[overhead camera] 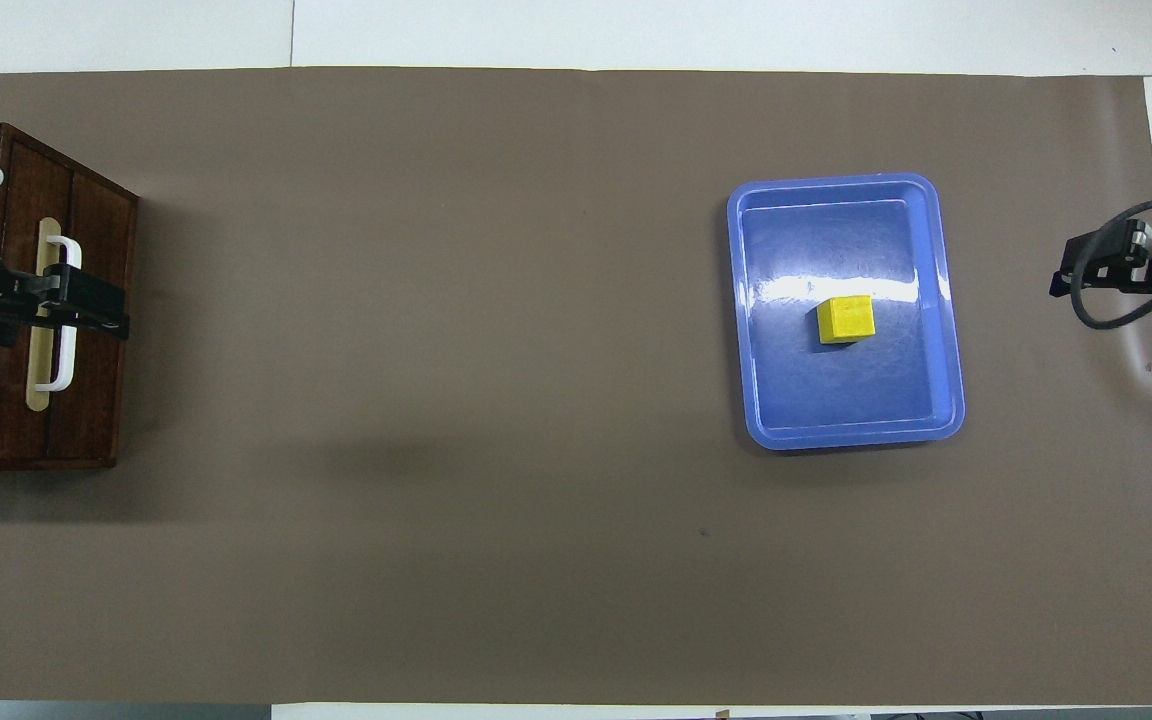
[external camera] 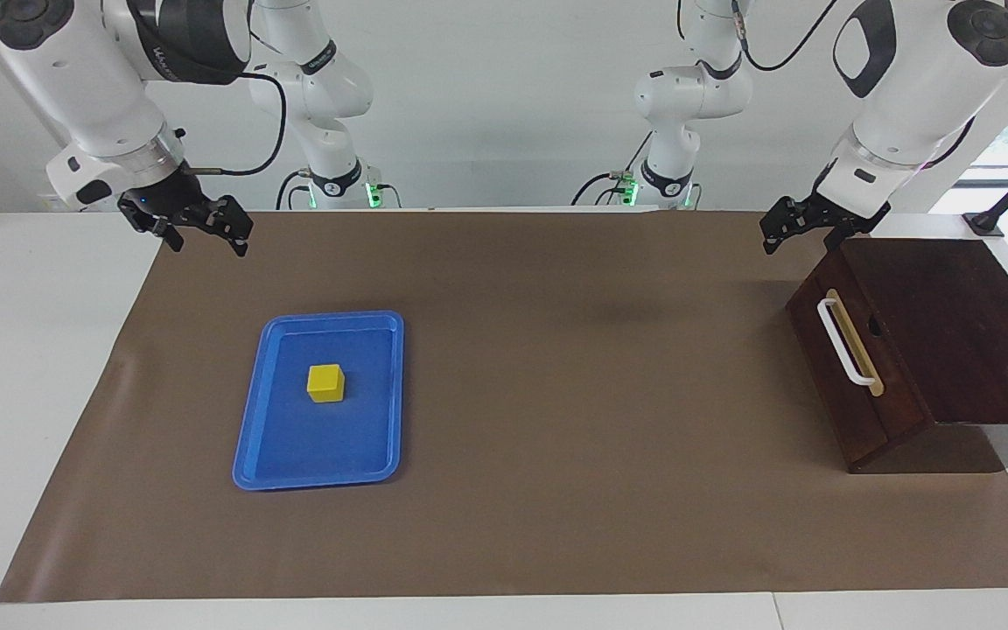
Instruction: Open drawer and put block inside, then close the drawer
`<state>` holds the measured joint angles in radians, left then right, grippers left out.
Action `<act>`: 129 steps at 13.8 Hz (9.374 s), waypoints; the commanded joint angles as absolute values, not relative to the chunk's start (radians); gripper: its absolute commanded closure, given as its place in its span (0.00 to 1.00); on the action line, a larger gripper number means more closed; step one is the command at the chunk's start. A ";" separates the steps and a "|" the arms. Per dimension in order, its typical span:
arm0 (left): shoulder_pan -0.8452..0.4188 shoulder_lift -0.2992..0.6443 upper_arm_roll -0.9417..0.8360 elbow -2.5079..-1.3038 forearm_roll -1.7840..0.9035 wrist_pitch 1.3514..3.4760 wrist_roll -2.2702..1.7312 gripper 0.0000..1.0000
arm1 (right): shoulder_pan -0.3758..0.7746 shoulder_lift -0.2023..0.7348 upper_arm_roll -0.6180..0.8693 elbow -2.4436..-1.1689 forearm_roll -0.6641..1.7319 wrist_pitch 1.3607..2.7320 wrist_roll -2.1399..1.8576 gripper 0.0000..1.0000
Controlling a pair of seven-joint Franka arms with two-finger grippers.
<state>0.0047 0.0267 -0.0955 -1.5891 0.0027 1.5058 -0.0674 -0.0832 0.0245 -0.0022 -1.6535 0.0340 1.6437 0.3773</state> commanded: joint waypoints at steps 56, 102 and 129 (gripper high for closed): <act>-0.184 0.275 -0.097 -1.836 0.457 2.122 -0.463 0.00 | -0.138 0.391 0.003 -1.827 0.827 2.011 0.957 1.00; -0.508 0.440 -0.089 -1.474 0.040 1.936 -2.246 0.00 | 0.431 0.485 0.009 -1.580 0.782 2.187 1.559 1.00; -0.546 0.460 -0.091 -1.505 0.061 2.017 -2.292 1.00 | 0.434 0.483 0.009 -1.585 0.782 2.191 1.560 0.38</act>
<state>-0.5352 0.4631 -0.1011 -1.4918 0.0481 1.9991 -2.2702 0.4415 0.4808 0.0060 -1.5941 0.7661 2.1974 1.5714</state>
